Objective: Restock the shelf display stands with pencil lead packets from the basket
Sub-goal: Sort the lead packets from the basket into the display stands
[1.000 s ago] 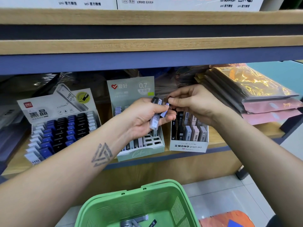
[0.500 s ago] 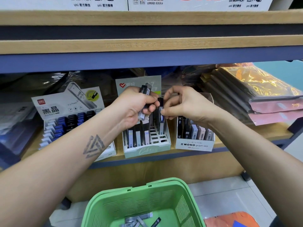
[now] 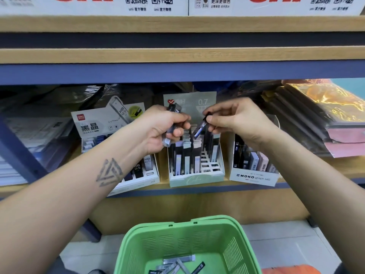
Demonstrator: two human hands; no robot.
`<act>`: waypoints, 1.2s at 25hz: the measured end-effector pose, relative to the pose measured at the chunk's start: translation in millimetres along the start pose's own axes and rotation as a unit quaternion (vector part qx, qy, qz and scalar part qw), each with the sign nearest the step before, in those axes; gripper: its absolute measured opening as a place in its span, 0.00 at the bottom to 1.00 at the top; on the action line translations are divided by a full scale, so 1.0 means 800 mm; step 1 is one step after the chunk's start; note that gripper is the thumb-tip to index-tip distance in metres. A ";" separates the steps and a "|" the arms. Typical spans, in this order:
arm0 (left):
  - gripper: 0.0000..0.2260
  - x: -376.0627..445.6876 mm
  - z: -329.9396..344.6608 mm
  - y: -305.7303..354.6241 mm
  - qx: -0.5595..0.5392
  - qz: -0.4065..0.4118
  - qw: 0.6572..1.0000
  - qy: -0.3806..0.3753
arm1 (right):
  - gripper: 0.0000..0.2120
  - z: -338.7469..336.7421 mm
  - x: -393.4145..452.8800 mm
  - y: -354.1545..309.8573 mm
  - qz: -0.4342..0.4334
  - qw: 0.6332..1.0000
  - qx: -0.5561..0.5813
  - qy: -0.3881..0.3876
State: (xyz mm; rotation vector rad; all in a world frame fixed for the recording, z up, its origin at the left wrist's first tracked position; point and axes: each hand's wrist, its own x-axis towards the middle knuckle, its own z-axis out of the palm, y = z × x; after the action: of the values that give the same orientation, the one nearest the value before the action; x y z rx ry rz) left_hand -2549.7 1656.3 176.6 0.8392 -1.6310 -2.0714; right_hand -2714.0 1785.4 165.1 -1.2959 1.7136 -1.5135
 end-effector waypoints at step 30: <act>0.05 0.032 0.095 -0.021 -0.037 -0.016 0.997 -0.062 | 0.09 -0.129 0.016 0.032 -0.031 0.938 -0.237 0.251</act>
State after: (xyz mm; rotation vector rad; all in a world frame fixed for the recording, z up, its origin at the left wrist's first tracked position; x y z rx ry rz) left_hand -2617.5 1701.1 166.4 0.7282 -1.6017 -2.2318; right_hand -2815.2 1819.8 169.1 -1.2580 2.5082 -1.6249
